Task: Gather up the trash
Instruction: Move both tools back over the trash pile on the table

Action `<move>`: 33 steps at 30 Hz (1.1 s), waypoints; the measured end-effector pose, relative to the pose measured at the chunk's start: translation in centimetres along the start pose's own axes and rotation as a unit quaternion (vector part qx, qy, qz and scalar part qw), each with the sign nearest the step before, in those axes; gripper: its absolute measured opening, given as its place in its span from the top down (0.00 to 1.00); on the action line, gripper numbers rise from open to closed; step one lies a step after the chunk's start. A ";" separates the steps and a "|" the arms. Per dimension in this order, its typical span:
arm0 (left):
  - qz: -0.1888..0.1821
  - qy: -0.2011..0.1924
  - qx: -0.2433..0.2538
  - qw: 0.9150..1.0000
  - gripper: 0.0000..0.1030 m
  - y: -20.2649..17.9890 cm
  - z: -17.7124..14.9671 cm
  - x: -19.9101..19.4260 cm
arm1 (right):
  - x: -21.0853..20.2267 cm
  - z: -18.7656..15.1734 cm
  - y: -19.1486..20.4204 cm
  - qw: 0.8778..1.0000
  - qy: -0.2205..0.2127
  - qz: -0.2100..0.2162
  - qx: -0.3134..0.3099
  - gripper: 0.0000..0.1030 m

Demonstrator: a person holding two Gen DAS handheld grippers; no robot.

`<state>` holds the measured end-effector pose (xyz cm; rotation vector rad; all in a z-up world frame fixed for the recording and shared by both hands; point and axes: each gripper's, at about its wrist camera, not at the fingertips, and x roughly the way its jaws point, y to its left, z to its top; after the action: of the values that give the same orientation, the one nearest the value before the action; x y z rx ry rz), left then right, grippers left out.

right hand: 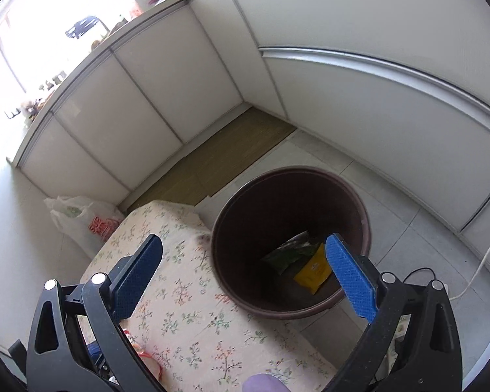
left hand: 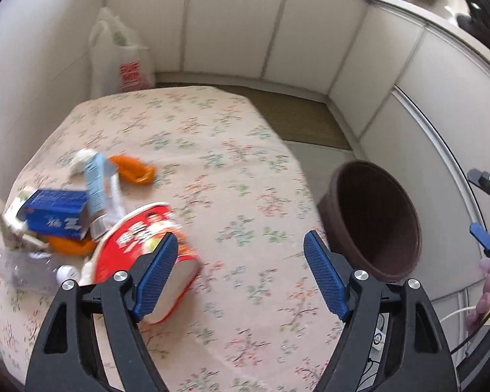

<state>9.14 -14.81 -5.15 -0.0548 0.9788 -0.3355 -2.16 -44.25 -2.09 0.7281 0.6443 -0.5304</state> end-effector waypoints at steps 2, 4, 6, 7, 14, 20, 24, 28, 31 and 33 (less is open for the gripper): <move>0.026 -0.003 -0.057 0.998 0.25 4.6 -0.6 -1.2 | 0.9 -0.8 1.8 0.999 0.029 0.012 -0.020 0.07; 0.050 -0.004 -0.108 0.993 0.25 8.8 -1.6 -2.4 | 1.7 -1.7 3.5 0.998 0.041 0.016 -0.036 0.07; 0.070 0.000 -0.163 0.984 0.25 13.2 -2.8 -3.3 | 2.1 -2.9 5.1 0.997 0.044 0.015 -0.056 0.07; 0.078 0.003 -0.187 0.979 0.25 14.9 -3.3 -3.4 | 2.3 -3.3 6.0 0.996 0.047 0.017 -0.068 0.07; 0.074 -0.004 -0.278 0.958 0.25 24.0 -3.2 -3.6 | 4.5 -6.8 11.2 0.989 0.079 0.021 -0.124 0.07; 0.000 0.011 -0.309 0.951 0.25 26.5 0.9 -2.8 | 6.0 -9.1 13.9 0.981 0.107 0.026 -0.159 0.07; 0.070 0.019 -0.302 0.951 0.25 28.3 1.4 -3.0 | 6.6 -10.0 15.4 0.975 0.117 0.032 -0.184 0.07; 0.058 0.042 -0.336 0.939 0.26 29.6 0.2 -0.1 | 7.1 -10.7 16.8 0.974 0.118 0.040 -0.190 0.07; 0.098 0.014 -0.306 0.947 0.28 29.1 0.7 0.5 | 7.8 -11.6 17.8 0.971 0.131 0.047 -0.196 0.07; 0.100 0.018 -0.297 0.949 0.33 29.0 0.8 1.1 | 8.2 -12.3 18.6 0.967 0.134 0.044 -0.210 0.07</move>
<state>17.74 12.26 -11.19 -0.4958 1.0836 0.1562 11.08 -25.16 -6.75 0.4254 0.9372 -0.1999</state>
